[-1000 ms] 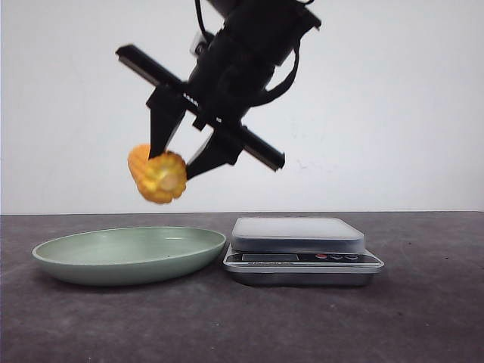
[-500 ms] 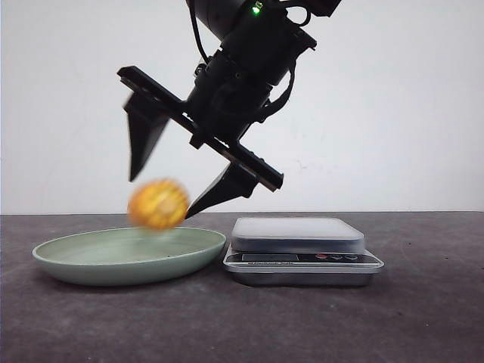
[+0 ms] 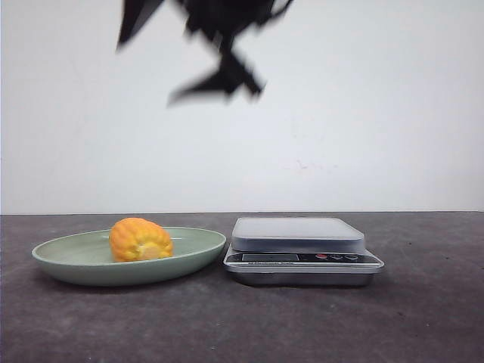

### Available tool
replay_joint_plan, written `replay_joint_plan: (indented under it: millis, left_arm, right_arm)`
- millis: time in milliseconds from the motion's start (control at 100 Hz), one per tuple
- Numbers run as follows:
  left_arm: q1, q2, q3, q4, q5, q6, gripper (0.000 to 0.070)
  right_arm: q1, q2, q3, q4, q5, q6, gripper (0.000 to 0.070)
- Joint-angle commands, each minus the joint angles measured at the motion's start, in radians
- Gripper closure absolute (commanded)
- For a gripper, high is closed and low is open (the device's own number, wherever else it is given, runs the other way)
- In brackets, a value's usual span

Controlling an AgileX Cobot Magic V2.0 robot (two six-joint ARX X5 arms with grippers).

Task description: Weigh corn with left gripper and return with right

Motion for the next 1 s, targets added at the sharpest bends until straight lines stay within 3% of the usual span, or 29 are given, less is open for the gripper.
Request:
replay_joint_plan:
  millis: [0,60,200,470,710,990]
  left_arm:
    - [-0.009,0.007,0.017,-0.05,0.002,-0.012,0.0191]
    - [-0.009,0.007,0.017,-0.05,0.002,-0.028,0.0192]
    - [-0.009,0.007,0.017,-0.05,0.002,-0.068,0.0192]
    - [-0.009,0.007,0.016,-0.05,0.002,-0.101,0.0192]
    - [-0.009,0.007,0.016,-0.05,-0.003,-0.107,0.0192]
    - [-0.009,0.007,0.016,-0.05,-0.003,-0.11,0.0192]
  right_arm:
    - [0.005,-0.064,0.018,0.007,0.023,-0.197,0.054]
    - [0.005,-0.149,0.018,-0.006,0.027,-0.343,0.0697]
    - [0.005,-0.338,0.018,-0.096,0.036,-0.603,0.07]
    - [0.005,-0.695,0.018,-0.492,0.242,-0.863,0.07]
    - [0.005,-0.937,0.017,-0.74,0.331,-0.957,0.07]
    - [0.005,-1.101,0.017,-0.784,0.364,-0.967,0.07]
